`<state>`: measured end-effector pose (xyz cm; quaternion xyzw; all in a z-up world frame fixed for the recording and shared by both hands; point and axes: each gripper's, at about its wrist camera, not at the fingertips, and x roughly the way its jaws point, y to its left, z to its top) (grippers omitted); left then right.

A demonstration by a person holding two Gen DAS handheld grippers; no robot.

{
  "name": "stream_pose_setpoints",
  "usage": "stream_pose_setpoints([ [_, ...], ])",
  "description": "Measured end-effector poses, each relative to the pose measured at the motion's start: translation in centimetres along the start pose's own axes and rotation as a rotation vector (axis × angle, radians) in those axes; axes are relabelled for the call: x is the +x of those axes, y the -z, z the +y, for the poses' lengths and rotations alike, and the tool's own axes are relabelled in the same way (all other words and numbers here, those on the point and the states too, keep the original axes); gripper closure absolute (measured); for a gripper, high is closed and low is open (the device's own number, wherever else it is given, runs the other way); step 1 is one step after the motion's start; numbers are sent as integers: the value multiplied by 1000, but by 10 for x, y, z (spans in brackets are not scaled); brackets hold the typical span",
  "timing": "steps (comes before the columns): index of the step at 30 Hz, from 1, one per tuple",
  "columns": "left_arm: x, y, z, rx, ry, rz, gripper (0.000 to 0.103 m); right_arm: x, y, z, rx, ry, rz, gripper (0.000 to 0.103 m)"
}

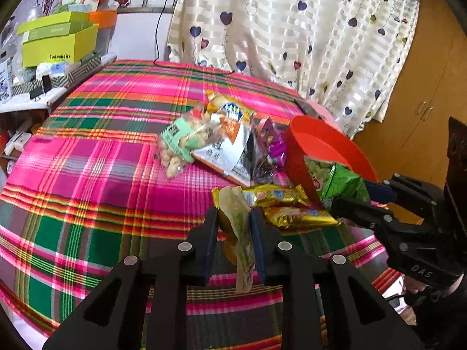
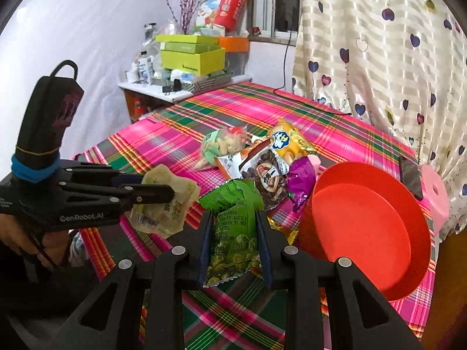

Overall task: Organize snacks
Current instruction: 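Carry both held bags over the red basket with both tools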

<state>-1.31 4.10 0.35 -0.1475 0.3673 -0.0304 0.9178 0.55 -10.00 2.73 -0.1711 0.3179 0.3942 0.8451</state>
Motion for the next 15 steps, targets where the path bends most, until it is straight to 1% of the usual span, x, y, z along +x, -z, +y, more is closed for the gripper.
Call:
stream_pose_setpoints([
  [5,-8,-11,-12,22,23,-38,80,-7,-2,-6,12,18,-18,77],
  [9,-6,-22,-25,43,48,-49,80,-12,-2,-14,24,39,-28,77],
  [15,5,-41,-47,85,93,-57,80,-23,-1,-41,70,98,-50,77],
])
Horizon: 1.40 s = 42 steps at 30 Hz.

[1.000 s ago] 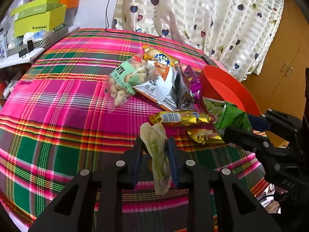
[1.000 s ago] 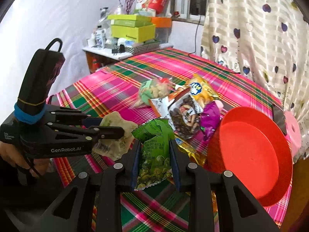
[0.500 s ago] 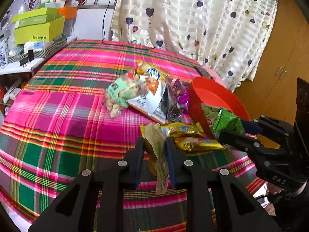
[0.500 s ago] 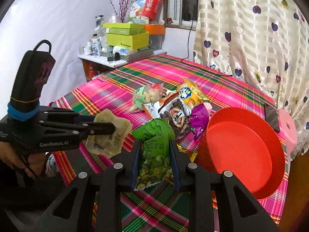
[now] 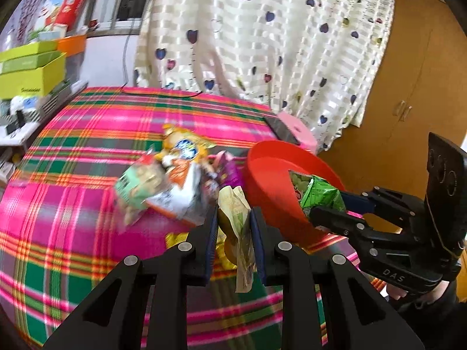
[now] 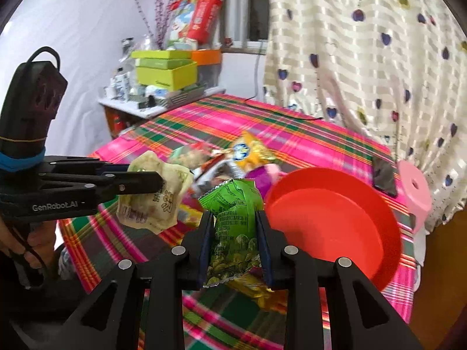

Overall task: Organize snacks
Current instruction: 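Carry both held bags over the red basket with both tools, then open both tools to drop the bags into the red basket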

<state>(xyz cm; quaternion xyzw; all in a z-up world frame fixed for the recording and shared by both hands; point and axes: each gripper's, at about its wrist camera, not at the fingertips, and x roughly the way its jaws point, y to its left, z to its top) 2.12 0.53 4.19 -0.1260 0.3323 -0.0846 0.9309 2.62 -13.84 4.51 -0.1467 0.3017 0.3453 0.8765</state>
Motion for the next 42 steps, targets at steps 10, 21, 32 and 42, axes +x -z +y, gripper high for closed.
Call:
stream_pose_setpoints([
  [10,43,-27,-39,63,80,38,80,0,7,-61,104,116,24,77],
  [21,93,-38,-71,101,144,125,80,20,32,-104,208,160,128,76],
  [32,124,-31,-83,121,164,216,79,25,38,-110,230,132,154,75],
  [42,112,-30,-73,122,143,193,74,16,35,-105,245,133,128,68],
])
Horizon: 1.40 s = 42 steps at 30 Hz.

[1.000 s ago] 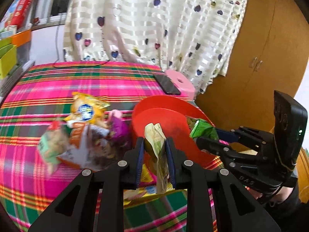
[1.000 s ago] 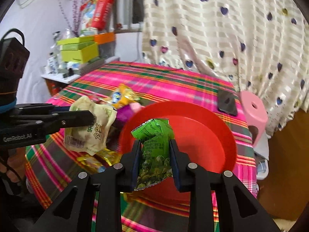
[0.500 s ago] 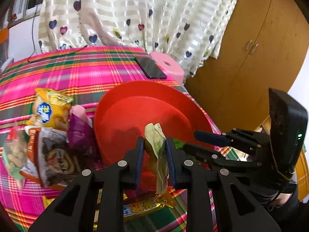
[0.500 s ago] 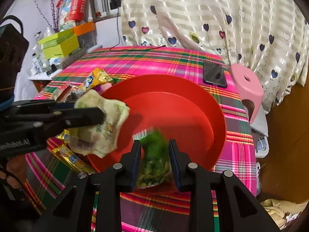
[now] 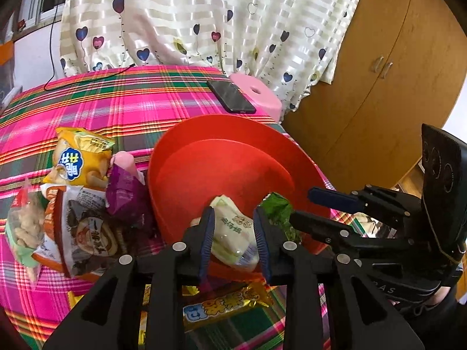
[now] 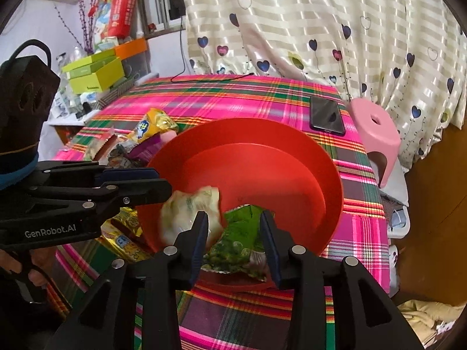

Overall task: Organize snacks
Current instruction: 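Open both tools to drop the bags into the red basket, then move the left tool back toward the clear peanut bag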

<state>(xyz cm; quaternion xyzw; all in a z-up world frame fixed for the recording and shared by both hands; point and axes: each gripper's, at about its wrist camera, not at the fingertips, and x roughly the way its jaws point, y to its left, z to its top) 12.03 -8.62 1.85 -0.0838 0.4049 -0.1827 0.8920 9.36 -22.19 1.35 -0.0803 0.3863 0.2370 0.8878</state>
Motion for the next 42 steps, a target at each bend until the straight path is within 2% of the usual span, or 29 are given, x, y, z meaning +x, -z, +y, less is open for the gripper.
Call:
stream_pose_setpoints([
  [14,-46,21,14,-26,-82,-74,74,-20,-1,35,-38,-22,-38,58],
  [25,-68,42,40,-86,-149,-94,74,-22,-2,64,-77,-55,-41,56],
  [40,-86,61,68,-145,-198,-103,74,-16,-3,93,-120,-103,-36,54],
  [42,-86,63,72,-160,-208,-101,70,-15,-4,95,-125,-108,-36,54],
])
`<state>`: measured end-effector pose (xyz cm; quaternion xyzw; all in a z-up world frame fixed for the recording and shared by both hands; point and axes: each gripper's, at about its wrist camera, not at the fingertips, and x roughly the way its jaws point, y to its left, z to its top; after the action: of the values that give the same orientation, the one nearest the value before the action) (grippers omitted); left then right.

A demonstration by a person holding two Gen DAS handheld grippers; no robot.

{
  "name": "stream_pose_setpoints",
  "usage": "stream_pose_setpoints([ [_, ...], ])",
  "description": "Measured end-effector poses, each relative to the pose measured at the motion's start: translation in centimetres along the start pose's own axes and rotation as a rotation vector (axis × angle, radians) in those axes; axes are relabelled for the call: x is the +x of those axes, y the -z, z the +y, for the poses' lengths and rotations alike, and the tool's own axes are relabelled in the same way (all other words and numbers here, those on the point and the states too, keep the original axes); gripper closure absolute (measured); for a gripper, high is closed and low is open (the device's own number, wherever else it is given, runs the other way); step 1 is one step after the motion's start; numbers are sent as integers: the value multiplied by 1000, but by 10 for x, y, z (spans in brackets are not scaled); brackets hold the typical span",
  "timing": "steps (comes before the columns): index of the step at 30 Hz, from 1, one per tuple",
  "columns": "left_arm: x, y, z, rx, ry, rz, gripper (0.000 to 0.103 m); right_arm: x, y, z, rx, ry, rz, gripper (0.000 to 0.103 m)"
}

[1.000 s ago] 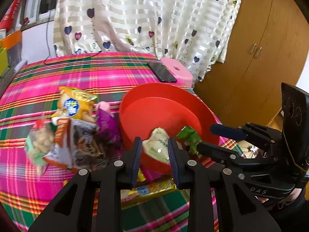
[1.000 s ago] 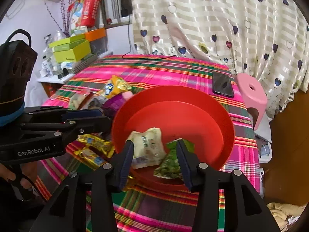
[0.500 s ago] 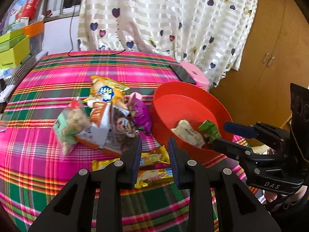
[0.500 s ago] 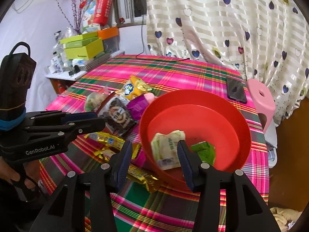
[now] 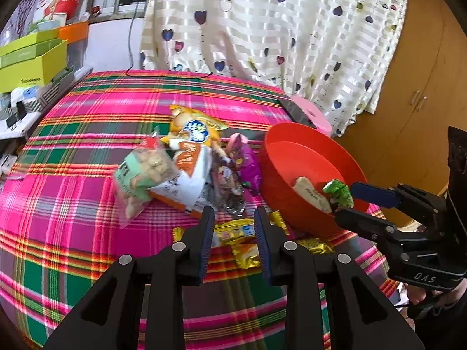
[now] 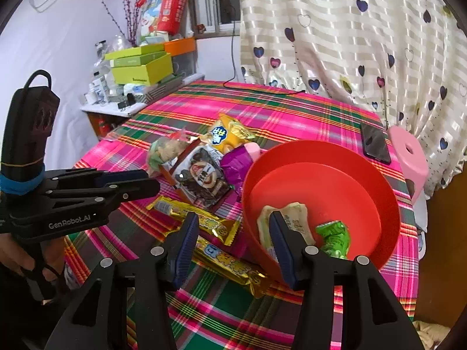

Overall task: Organize snacks
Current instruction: 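Move the left tool back toward the clear peanut bag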

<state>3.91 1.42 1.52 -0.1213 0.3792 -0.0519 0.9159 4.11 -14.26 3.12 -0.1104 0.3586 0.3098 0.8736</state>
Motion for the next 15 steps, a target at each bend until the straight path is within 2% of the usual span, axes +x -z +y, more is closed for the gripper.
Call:
stream_pose_setpoints([
  [6,-1,0,17,-41,-28,-6,60,7,-5,6,-4,-18,3,54],
  [15,-2,-4,38,-67,-68,-19,57,17,-13,15,-25,-40,9,54],
])
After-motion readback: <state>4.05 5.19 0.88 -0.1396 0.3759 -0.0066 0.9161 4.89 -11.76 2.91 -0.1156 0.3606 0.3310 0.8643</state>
